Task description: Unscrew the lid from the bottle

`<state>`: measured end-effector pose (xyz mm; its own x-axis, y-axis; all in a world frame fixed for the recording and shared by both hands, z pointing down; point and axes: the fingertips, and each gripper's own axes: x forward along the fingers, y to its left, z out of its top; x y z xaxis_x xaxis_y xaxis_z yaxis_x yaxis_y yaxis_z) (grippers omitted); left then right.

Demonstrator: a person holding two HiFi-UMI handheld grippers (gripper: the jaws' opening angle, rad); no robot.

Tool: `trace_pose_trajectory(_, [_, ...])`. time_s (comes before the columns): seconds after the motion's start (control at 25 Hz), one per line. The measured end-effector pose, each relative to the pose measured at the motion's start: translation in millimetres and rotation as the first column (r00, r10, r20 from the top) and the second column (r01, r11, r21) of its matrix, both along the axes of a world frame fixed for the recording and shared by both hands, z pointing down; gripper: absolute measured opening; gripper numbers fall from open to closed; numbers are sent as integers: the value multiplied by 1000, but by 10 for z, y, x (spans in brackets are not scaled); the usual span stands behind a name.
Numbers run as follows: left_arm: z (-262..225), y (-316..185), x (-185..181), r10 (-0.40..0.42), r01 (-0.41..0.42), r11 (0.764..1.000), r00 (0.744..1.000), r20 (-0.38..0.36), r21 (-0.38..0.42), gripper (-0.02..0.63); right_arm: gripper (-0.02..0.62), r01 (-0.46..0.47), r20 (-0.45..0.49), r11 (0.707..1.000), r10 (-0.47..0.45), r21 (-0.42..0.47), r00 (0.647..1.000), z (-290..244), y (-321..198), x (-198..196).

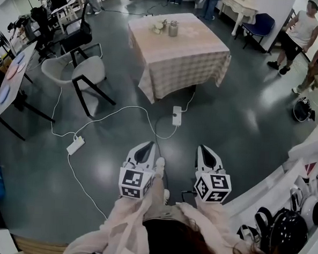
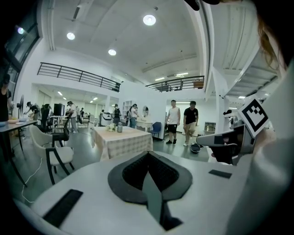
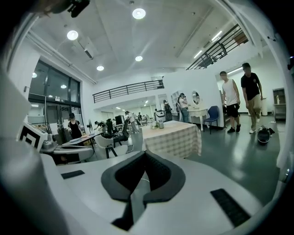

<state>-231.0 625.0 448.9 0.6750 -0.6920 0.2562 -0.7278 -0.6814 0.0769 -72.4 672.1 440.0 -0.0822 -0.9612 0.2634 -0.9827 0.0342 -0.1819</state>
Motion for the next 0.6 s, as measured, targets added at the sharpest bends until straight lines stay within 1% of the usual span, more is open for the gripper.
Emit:
trace_pose_trajectory(0.28, [47, -256, 150, 8, -8, 1000, 1000, -3, 5, 26, 14, -2, 0, 1000, 2, -2, 1000, 58, -204, 98])
trace_pose_trajectory(0.6, [21, -815, 405, 6, -6, 1000, 1000, -10, 1, 26, 14, -8, 3, 1000, 8, -13, 1000, 76, -709, 328])
